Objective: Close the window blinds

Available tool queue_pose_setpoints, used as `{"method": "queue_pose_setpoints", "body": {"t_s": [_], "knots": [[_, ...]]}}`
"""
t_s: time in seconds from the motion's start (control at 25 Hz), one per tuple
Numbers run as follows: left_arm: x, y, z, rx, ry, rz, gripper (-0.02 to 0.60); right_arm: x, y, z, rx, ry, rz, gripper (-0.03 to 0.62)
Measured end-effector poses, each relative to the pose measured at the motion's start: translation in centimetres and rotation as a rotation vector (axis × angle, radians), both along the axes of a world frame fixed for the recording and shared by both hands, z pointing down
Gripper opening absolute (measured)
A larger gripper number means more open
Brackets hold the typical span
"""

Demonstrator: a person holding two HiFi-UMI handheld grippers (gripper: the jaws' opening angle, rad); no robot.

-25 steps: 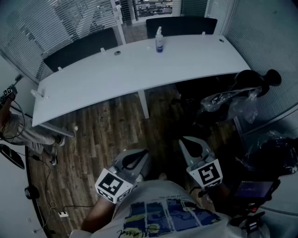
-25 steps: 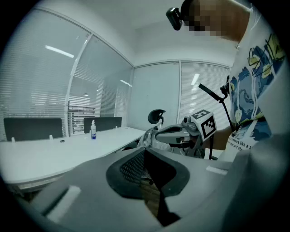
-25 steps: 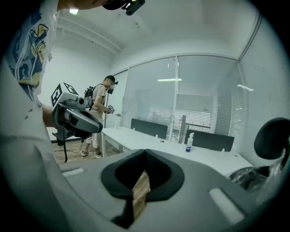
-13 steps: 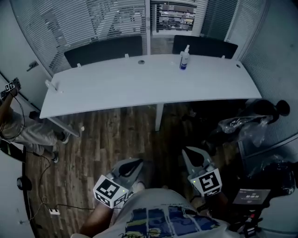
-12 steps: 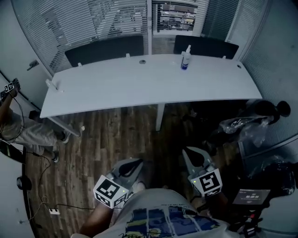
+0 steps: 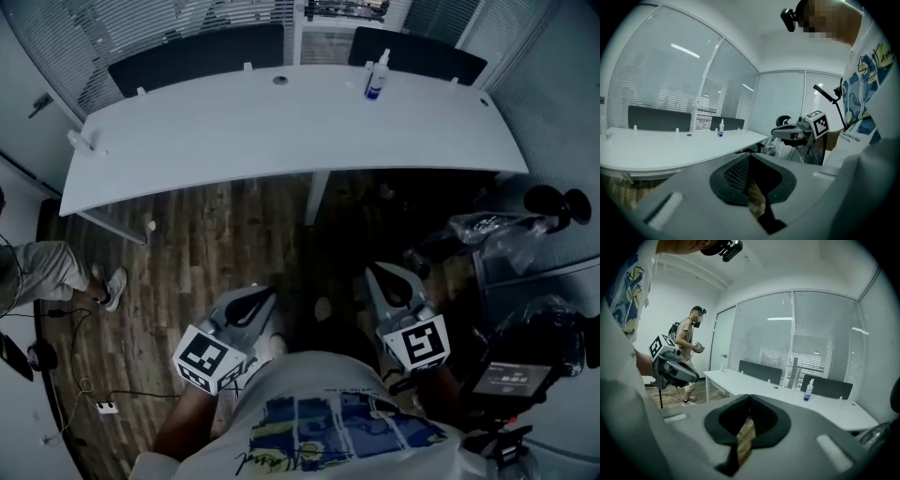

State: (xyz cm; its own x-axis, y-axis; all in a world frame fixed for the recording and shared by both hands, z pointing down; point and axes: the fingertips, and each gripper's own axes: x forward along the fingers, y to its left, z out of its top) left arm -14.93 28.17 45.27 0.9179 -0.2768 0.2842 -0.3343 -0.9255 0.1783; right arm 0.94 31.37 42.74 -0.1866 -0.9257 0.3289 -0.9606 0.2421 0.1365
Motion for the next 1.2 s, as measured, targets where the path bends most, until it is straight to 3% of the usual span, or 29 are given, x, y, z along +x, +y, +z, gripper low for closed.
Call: {"method": "queue_pose_setpoints", "body": {"t_s": [0.36,0.56,0.84,1.2], "knots": [[10.4,-7.3,-2.2,0.043,-0.007,-0.045,0.003,9.7,-8.6,0.2,0.034,-0.02,-0.054,0.005],[13.7,-10.6,-3.3,0.067,0.003,-0.096,0.002,13.9,-13.0,1.0,0.026,-0.029,-0.07,0.008],[11.8,-15.9,-2.3,0.035,-0.008,-0.153,0.002,14.2,-20.2,2.0,-0.015,-0.053,-0.069,0.014],[7.5,-25.8,-3.6,0.074,0.039,-0.13,0.002,11.0,-32.4,-0.4,0.024,0.034,-0.062,0.014]]}}
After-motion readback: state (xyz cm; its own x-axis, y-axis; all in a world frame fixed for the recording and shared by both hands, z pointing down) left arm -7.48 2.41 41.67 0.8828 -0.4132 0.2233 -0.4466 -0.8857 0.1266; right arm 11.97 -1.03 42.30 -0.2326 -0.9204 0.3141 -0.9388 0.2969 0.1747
